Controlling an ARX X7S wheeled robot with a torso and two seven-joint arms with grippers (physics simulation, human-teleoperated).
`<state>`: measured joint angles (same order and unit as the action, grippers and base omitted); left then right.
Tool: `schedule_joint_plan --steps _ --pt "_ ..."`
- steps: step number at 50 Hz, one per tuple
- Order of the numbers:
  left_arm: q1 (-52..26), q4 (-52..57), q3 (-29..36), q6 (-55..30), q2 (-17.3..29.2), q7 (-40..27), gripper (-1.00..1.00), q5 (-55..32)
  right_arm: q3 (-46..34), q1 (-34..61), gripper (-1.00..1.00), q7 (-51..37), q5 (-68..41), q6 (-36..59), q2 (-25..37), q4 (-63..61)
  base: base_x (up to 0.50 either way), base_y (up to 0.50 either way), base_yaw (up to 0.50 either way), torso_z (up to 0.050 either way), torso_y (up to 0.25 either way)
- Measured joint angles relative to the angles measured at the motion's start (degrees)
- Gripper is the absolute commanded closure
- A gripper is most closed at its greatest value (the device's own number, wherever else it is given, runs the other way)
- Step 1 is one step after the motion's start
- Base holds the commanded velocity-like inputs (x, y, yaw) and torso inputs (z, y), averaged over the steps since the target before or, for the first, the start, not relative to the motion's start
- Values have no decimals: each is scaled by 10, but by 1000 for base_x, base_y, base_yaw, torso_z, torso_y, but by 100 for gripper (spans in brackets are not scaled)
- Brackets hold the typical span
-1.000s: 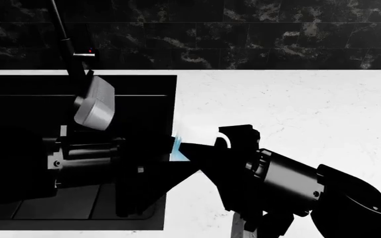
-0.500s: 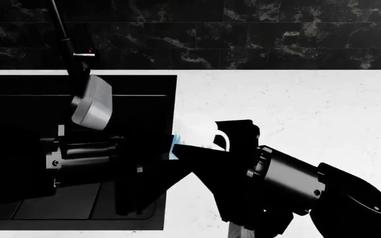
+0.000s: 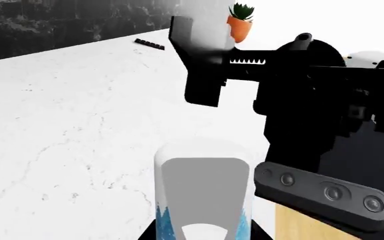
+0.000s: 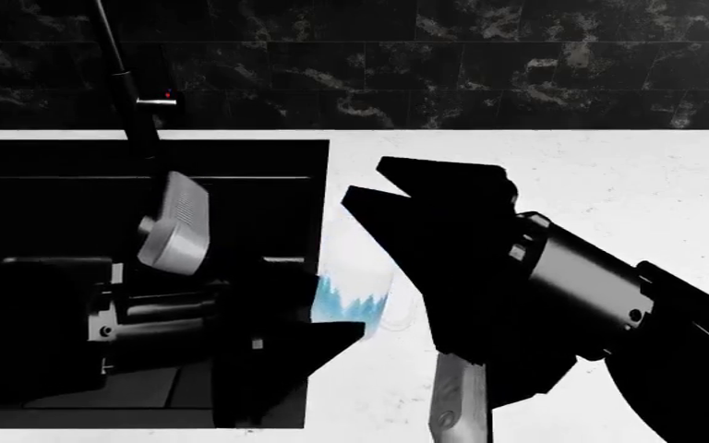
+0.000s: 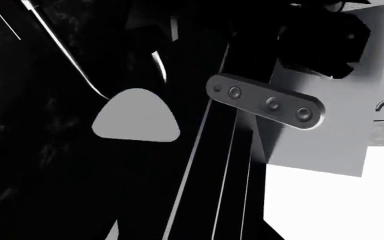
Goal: A wet mug is on the counter and needs to be dried. Pick it up and place it upside down in the open cabinet.
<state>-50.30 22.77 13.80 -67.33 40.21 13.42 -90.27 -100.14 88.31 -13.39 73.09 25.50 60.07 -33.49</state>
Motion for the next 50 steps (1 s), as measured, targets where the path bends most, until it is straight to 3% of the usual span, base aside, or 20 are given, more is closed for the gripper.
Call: schedule_joint_plan --steps 6,12,25,34,41,50 --pt "9 5 -15 15 7 -1 100 1 33 -8 -100 -22 -86 34 4 -29 0 0 0 0 2" --pt "13 10 -36 36 12 -8 100 1 105 -31 -100 -59 -261 80 1 -76 0 0 0 2 0" --pt "20 23 -93 85 21 -37 100 -8 436 -121 -100 -175 -823 169 -39 -121 0 0 0 0 0" --pt "22 39 -131 117 25 -66 100 -17 595 -172 -100 -246 -1118 210 -64 -99 0 0 0 0 0" --pt "13 55 -152 133 30 -95 100 -30 659 -193 -100 -283 -1259 232 -76 -84 0 0 0 0 1" --pt "-1 75 -172 151 35 -133 100 -40 696 -208 -100 -305 -1346 245 -83 -73 0 0 0 0 0"
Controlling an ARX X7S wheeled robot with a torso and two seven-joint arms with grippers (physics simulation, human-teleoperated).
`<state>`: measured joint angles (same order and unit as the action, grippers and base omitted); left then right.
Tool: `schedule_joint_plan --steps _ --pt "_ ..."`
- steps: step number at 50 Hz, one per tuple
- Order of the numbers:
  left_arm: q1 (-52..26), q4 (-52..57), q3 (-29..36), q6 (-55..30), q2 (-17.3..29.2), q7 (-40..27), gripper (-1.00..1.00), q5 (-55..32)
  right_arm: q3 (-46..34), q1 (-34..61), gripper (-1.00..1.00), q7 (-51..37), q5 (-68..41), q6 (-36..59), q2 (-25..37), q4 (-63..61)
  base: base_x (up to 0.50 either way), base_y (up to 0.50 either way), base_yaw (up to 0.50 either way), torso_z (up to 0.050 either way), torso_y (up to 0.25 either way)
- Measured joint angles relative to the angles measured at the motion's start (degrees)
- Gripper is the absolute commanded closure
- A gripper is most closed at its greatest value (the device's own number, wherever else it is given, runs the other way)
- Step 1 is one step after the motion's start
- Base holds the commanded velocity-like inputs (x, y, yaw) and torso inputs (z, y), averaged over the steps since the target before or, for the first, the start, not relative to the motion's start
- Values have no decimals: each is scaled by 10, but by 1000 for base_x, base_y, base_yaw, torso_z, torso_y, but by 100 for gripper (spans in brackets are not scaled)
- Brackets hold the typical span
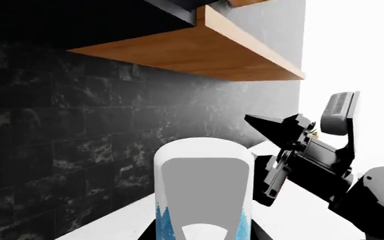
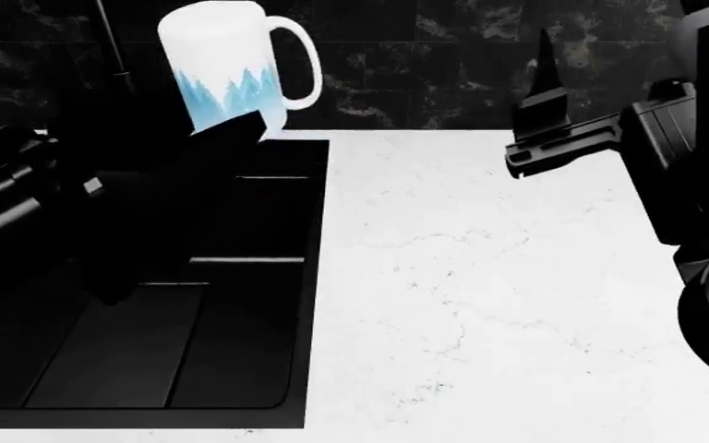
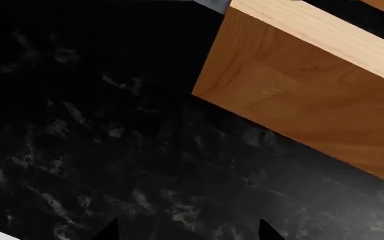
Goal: A wet mug is on the counter and needs to be dried. Pick it up and place it upside down in the open cabinet.
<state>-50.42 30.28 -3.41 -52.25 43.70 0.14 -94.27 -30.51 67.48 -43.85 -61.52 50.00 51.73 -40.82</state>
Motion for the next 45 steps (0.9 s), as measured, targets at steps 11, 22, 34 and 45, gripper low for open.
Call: schedule_joint_plan --steps 11,22,34,45 --pt "-32 14 -18 20 5 -48 100 -2 21 -30 -100 -13 -48 -8 -5 10 0 0 0 0 0" --pt "-90 26 -24 35 7 -94 100 2 30 -54 -100 -17 -61 -20 -5 16 0 0 0 0 0" --pt "-179 23 -8 36 10 -146 100 17 32 -73 -100 -16 -61 -31 -5 19 0 0 0 0 1" --pt "-259 12 17 23 14 -194 100 25 32 -79 -100 -16 -57 -35 -5 19 0 0 0 0 0"
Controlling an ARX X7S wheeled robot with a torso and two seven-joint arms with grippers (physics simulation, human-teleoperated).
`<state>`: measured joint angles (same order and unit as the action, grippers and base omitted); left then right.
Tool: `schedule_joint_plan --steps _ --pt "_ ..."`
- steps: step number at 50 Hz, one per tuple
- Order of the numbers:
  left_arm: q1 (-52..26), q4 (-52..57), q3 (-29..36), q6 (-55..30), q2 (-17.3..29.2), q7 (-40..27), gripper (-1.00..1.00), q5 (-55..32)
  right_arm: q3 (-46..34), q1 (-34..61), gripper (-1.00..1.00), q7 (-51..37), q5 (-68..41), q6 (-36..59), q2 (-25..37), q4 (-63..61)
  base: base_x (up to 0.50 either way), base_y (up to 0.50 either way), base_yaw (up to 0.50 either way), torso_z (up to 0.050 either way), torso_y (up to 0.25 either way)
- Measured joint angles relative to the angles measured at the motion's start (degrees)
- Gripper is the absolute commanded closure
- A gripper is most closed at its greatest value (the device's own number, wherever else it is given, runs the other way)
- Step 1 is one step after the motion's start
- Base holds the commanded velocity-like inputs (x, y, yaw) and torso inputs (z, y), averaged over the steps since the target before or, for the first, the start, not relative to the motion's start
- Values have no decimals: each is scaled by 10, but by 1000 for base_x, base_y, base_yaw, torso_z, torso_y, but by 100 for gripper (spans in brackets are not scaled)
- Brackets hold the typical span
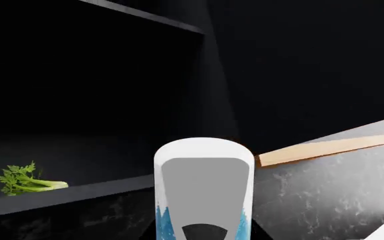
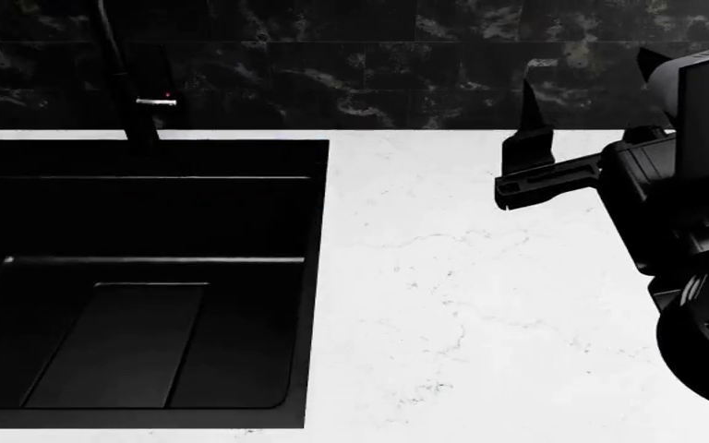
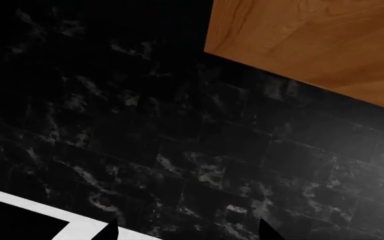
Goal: A wet mug is on the counter and needs to be dried. Pick it up and place it upside down in the open cabinet.
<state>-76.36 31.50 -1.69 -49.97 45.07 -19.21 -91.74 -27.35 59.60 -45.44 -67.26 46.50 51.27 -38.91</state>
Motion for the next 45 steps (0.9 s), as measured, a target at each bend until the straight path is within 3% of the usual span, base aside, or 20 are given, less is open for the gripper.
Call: schedule_joint_plan --steps 25,45 --pt "-160 -57 74 -61 33 -74 100 74 -3 -5 -100 3 10 -4 1 1 0 0 0 0 0" --pt "-308 -224 203 -69 -15 -28 100 263 -3 -27 -100 10 25 -21 7 3 0 0 0 0 1"
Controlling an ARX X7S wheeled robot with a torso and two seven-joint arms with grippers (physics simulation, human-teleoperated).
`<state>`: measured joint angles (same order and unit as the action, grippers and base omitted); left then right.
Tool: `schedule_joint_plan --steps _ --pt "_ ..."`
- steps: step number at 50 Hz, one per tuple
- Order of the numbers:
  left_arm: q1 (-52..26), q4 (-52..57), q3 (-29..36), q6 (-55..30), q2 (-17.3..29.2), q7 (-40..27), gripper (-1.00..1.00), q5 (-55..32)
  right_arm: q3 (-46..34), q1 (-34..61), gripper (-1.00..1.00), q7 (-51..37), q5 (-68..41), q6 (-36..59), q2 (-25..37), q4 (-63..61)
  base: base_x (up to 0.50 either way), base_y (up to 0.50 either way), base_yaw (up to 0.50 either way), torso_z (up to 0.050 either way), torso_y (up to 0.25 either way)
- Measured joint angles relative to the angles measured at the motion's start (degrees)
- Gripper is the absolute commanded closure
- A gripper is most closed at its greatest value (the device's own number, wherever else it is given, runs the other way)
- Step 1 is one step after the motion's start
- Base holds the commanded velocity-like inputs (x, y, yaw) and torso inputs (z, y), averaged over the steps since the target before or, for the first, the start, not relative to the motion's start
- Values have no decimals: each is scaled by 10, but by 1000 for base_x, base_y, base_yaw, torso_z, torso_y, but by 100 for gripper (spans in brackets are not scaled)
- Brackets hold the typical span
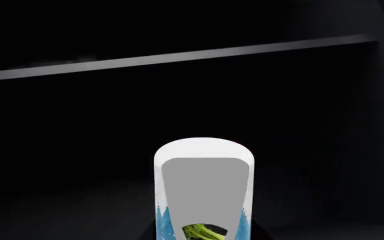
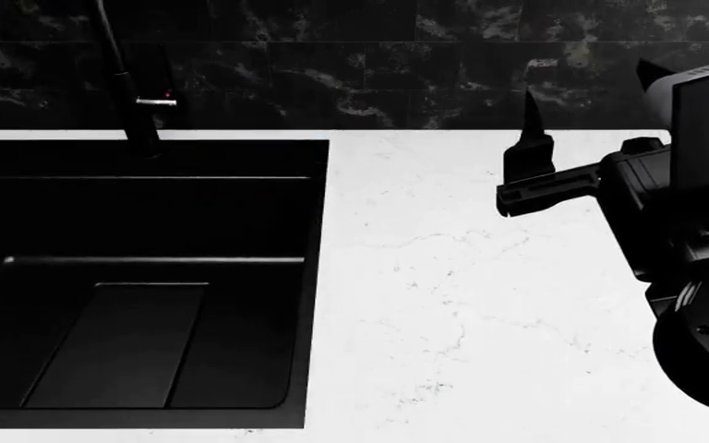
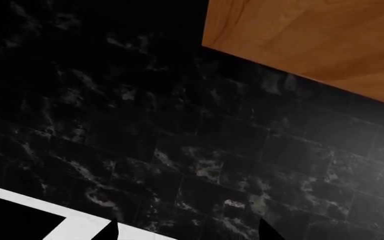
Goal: A wet mug is on the counter and needs to be dried. Pick it up and place it upside down in the open cabinet.
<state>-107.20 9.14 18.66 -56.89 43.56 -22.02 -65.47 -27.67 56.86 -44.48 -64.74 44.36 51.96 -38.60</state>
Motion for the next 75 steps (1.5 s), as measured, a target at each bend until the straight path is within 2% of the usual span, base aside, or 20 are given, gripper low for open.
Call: schedule_joint_plan --steps 15,28,41,58,74,75 --pt "-69 -178 80 49 -64 61 100 123 0 -18 -100 5 18 -17 2 3 0 0 0 0 0" --pt "-114 -324 129 74 -109 93 100 194 0 -18 -100 5 23 -18 4 2 0 0 0 0 1" --pt "-162 -515 173 130 -164 138 100 263 -1 -28 -100 7 30 -25 7 1 0 0 0 0 0" --pt "-200 -736 192 221 -224 190 100 321 -2 -40 -100 5 37 -32 11 -2 0 0 0 0 0" --pt "-206 -783 160 250 -253 214 100 409 -2 -49 -100 4 40 -37 11 -1 1 0 0 0 0" --pt "-206 -783 158 250 -254 215 -100 415 -2 -49 -100 4 39 -37 11 -1 0 0 -3 0 0"
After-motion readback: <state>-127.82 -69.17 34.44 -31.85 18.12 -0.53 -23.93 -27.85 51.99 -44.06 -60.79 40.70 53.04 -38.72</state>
